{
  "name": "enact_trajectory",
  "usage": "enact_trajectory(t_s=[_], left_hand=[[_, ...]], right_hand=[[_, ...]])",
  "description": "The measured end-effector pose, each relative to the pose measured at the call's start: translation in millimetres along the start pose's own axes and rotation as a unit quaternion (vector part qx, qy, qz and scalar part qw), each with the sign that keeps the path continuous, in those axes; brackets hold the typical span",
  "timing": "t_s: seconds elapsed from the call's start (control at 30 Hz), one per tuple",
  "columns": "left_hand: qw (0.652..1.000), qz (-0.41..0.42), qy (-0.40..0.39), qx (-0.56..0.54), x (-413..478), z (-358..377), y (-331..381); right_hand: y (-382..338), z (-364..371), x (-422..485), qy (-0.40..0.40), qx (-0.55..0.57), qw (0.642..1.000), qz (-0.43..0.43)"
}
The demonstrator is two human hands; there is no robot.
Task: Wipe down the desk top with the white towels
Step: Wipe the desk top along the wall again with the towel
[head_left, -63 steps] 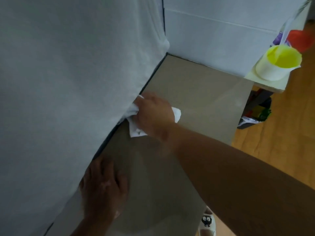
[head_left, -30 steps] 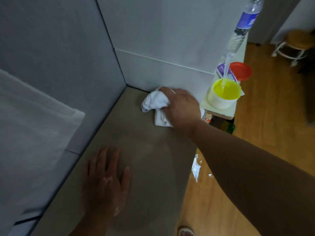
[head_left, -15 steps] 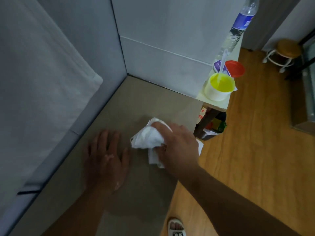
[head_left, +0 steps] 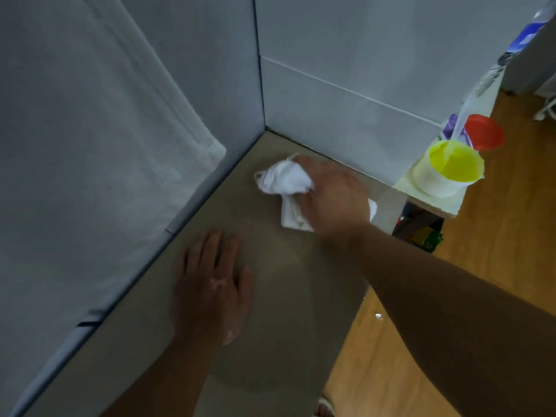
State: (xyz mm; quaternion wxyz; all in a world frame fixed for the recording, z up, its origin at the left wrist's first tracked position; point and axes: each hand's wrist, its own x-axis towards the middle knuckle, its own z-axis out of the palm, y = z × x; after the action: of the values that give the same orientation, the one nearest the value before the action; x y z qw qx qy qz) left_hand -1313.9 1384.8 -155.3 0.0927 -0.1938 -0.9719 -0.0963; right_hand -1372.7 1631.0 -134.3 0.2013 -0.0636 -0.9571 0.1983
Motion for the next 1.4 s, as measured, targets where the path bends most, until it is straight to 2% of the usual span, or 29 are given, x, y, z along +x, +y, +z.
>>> enact_trajectory(t_s=[0.13, 0.27, 0.4, 0.5, 0.53, 0.6, 0.63, 0.7, 0.8, 0.9, 0.97, 1.03, 1.13, 1.27, 1.4], left_hand=[[1.0, -0.002, 0.004, -0.004, -1, 1, 0], [1.0, -0.009, -0.001, -0.015, 0, 1, -3], [0.999, -0.038, -0.012, -0.033, -6, -4, -1], [0.986, -0.072, 0.017, -0.15, -23, -16, -9], [0.99, -0.044, 0.019, -0.135, -33, -18, -15], [0.998, 0.041, 0.016, -0.041, -59, -18, -32], [0.998, 0.057, 0.007, -0.021, -69, -19, -39], [0.999, 0.03, -0.011, 0.0, -82, -21, -45], [1.0, -0.006, -0.016, 0.004, -87, -23, -39], [1.0, -0.021, -0.014, 0.0, -84, -26, -36], [0.999, -0.03, -0.021, 0.006, -84, -27, -35], [0.999, -0.036, -0.032, 0.011, -85, -29, -36], [0.999, -0.028, -0.032, 0.007, -84, -28, -37], [0.998, -0.041, -0.012, -0.044, -85, -30, -37], [0.974, -0.168, -0.004, -0.152, -88, -36, -40]], right_hand=[[-8, 25, 40, -0.005, -0.013, 0.997, 0.071], [-27, 19, 19, -0.029, -0.01, 0.996, 0.086], [-61, 1, -58, -0.064, 0.025, 0.998, -0.003], [-67, -21, -116, -0.114, 0.025, 0.989, -0.092], [-65, -28, -129, -0.124, 0.035, 0.985, -0.118], [-59, -37, -139, -0.126, 0.046, 0.976, -0.169], [-55, -38, -135, -0.125, 0.048, 0.973, -0.186], [-50, -31, -113, -0.139, 0.039, 0.97, -0.196], [-49, -14, -58, -0.132, 0.008, 0.982, -0.137], [-58, 5, -2, -0.114, 0.05, 0.992, -0.037], [-67, 18, 30, -0.138, 0.046, 0.989, 0.027], [-76, 27, 48, -0.154, 0.033, 0.986, 0.052], [-82, 28, 47, -0.153, 0.03, 0.987, 0.047], [-97, 18, 9, -0.182, 0.054, 0.982, -0.011], [-108, 6, -64, -0.225, 0.086, 0.967, -0.08]])
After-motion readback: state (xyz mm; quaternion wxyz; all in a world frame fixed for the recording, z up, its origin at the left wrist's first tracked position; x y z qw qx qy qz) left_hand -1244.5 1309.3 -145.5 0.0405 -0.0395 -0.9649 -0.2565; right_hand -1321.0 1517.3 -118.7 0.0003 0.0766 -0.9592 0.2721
